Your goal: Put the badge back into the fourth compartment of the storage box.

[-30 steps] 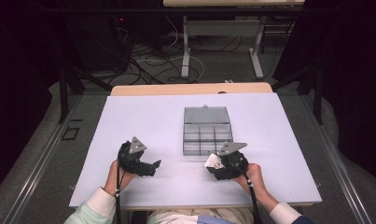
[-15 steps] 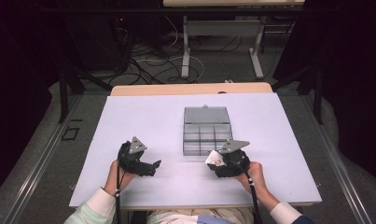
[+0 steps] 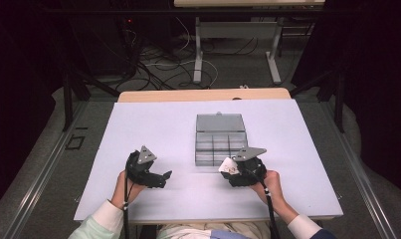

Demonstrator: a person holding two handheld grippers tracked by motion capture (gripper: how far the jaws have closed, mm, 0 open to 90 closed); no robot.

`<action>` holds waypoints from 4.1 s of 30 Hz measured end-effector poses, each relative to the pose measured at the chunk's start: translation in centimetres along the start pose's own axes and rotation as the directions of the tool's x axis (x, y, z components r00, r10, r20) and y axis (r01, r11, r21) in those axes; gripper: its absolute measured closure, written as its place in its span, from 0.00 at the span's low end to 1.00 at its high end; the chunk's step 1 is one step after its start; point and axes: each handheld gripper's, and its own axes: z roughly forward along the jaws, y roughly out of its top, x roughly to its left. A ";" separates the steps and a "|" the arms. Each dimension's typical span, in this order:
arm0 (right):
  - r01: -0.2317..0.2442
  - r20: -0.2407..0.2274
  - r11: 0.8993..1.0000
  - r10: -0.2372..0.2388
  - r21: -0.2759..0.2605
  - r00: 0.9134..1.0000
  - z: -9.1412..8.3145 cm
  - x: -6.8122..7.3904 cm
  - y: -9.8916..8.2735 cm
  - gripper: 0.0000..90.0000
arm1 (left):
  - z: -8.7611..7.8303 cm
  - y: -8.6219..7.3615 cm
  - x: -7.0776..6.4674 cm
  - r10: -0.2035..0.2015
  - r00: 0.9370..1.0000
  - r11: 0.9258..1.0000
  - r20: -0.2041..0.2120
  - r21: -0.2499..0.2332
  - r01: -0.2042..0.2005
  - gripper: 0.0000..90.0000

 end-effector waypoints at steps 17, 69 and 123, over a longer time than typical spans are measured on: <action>0.005 0.015 1.000 -0.005 -0.009 1.000 -0.2 -0.5 0.6 0.36 | -0.1 0.0 0.1 0.009 1.000 1.000 0.006 0.014 -0.009 0.01; 0.008 0.062 0.999 -0.005 -0.046 0.998 3.2 -2.2 4.7 0.36 | 0.2 0.0 0.1 -0.003 1.000 1.000 0.000 -0.007 0.003 0.01; 0.060 -0.072 0.998 -0.061 -0.016 0.996 8.1 -2.4 5.8 0.36 | 0.2 0.0 0.2 -0.002 1.000 1.000 0.001 -0.004 0.002 0.01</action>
